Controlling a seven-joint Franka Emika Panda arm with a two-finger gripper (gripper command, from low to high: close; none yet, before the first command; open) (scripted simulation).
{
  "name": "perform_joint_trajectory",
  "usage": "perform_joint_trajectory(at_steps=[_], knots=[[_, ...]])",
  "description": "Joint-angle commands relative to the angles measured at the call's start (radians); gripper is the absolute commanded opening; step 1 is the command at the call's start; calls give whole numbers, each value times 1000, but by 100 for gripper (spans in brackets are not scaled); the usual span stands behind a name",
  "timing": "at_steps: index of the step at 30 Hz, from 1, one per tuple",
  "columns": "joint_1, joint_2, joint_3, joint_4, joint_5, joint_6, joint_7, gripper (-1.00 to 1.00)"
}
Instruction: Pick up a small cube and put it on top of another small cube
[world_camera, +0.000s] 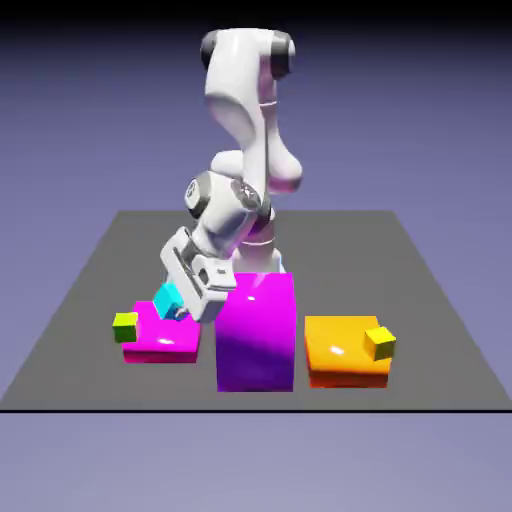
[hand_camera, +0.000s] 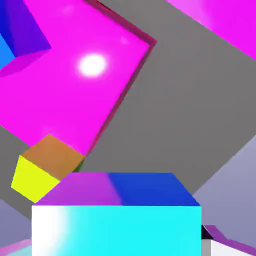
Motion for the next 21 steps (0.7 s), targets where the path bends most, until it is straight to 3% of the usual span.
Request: perform_joint_trajectory(at_steps=[1, 7, 18, 21], knots=[[29, -27, -36, -24, 26, -2, 19, -100], [181, -190, -254, -162, 175, -16, 127, -100], [324, -465, -652, -322, 231, 9, 69, -100], [305, -447, -701, -338, 214, 52, 62, -100]])
